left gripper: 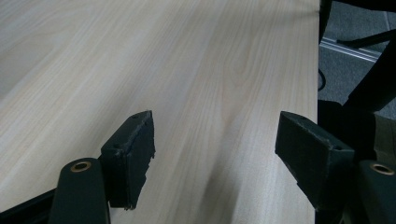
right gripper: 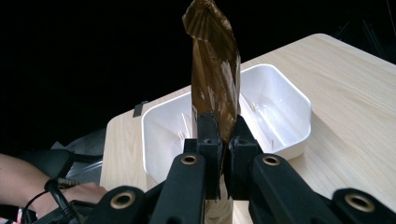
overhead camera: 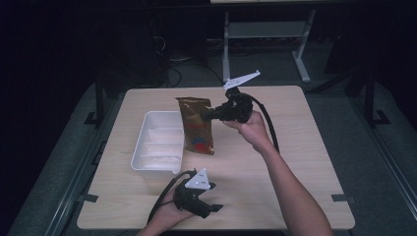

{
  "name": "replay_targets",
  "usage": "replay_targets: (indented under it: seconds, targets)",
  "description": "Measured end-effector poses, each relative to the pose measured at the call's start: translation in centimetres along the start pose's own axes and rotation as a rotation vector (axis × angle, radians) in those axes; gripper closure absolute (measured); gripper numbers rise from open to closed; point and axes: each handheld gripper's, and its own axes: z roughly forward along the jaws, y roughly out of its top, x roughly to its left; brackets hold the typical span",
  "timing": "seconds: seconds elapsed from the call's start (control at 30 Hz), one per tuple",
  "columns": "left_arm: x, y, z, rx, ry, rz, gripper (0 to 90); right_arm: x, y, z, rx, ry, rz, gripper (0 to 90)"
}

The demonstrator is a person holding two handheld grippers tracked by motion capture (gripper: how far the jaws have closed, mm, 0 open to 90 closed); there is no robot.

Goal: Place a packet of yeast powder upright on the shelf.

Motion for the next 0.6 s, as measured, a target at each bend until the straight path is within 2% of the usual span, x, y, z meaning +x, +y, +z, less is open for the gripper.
replay_targets:
  seconds: [0.2,0.6]
  targets:
    - [0.2,-0.1,-0.3,0.001,0.008,0.008,27.8,-0.1,0.5,0.6,0.006,0.007,0.008,85.7]
    - [0.2,-0.2,-0.8,-0.003,0.015,0.017,27.7,1.0,2.7,2.4,0.02,0.034,-0.03,85.7]
